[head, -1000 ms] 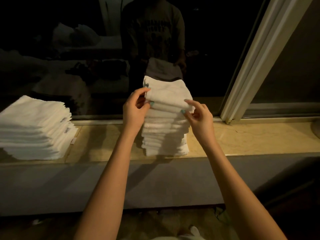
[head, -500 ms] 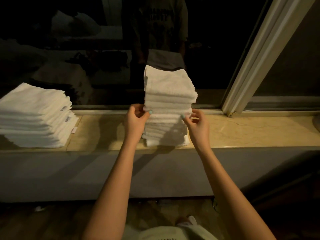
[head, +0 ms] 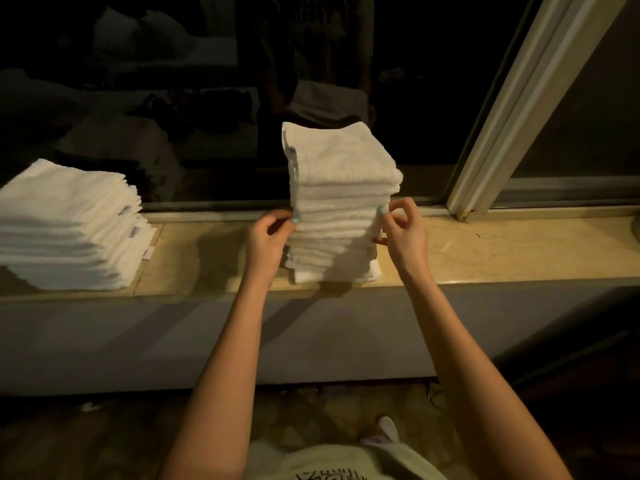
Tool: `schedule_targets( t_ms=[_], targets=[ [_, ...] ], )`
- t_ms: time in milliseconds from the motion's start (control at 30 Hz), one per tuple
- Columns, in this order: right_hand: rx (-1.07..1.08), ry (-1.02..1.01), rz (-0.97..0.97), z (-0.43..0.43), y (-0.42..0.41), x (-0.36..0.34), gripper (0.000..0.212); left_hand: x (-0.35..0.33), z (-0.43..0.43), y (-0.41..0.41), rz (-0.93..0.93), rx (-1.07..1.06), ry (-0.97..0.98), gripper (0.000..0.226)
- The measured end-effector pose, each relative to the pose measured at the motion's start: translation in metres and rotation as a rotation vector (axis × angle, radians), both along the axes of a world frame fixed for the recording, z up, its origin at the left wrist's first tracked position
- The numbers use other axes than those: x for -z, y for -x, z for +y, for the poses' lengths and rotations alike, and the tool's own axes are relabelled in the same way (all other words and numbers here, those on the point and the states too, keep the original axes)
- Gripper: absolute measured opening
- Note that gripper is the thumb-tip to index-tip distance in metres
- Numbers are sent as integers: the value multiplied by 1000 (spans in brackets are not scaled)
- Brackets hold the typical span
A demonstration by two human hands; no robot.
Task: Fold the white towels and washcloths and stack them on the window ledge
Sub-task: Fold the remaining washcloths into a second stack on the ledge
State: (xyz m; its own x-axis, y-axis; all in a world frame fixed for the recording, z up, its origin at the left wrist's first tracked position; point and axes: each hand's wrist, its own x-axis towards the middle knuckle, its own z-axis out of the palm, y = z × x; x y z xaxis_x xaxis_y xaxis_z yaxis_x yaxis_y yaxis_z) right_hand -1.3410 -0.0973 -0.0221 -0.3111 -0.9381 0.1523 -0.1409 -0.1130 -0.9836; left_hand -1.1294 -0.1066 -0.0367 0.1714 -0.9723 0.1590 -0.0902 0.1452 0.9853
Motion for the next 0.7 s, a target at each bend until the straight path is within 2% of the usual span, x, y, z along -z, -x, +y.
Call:
schedule_targets(
  t_ms=[100,200,400,500,600,700],
  targets=[
    [-18,5,38,1,-4,1,15,11,-2,3,-8,-15,-28,32],
    [51,-26,60,8,-10,10,29,17,-1,7,-42,-78,-44,27],
    [39,-32,45,19,-18,21,32,15,-3,10,-44,-182,-50,17],
    [29,6,68,22,-18,23,33,12,-5,7,3,-145,5,15],
    [67,-28,37,22,-22,29,40,20,-5,1,19,-75,-36,24],
    [105,-84,24,23,-24,40,26,32,1,-2,-18,-35,-111,27]
  ],
)
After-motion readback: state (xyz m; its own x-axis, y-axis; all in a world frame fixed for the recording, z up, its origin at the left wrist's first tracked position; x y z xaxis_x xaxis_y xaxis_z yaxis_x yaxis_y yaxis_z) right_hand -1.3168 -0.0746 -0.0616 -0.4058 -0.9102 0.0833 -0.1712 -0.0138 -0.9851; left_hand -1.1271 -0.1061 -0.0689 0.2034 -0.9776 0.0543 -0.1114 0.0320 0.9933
